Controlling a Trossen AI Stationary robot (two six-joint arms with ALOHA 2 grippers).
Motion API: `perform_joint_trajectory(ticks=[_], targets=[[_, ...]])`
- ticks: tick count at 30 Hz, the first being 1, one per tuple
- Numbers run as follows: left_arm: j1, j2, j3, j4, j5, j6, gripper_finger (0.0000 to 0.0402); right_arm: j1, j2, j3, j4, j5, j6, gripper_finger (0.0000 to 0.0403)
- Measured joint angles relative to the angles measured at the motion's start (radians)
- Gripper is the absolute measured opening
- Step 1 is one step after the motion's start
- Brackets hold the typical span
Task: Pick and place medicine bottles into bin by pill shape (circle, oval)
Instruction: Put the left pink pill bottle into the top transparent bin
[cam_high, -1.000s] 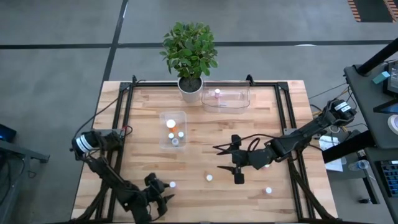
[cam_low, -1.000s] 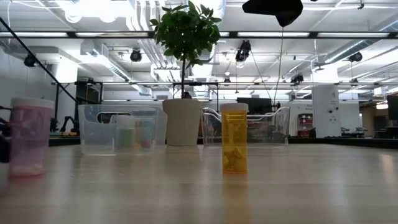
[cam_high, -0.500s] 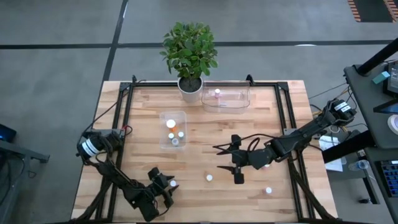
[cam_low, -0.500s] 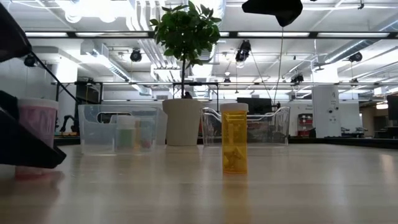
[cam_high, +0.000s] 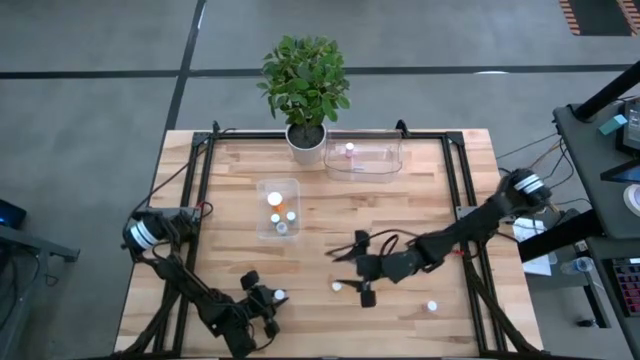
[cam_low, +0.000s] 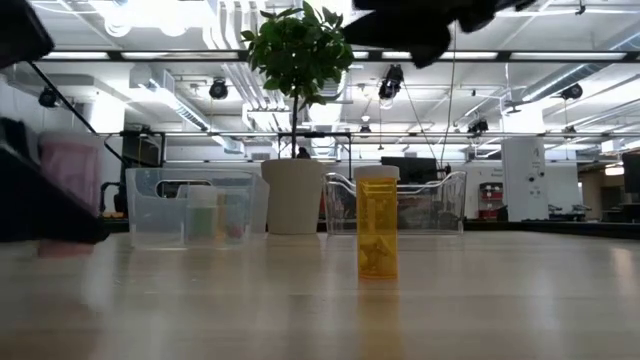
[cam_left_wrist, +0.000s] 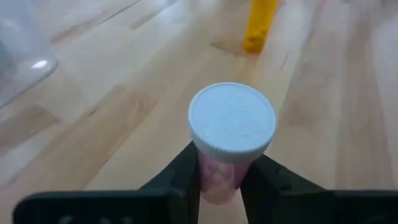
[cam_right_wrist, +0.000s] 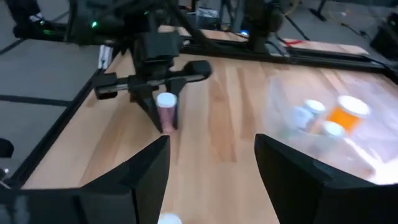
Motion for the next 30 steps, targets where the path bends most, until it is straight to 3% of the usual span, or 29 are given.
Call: perform_joint_trajectory(ticks=[7,14,30], targets=[[0.036,-0.064,0.01,0.001,0.05,0.156,0.008,-0.032,0.217,0.203,0.039,-0.101,-0.062,0.0226],[0.057,-0.135,0.009,0.001,0.055,0.318,0.0081,-0.051,0.378,0.388,0.007,-0.108,-0.141,0.0226],[0.07,-0.145,0.015,0.006,0.024,0.419,0.0082,-0.077,0.495,0.499,0.012,-0.208,-0.099,0.0226]])
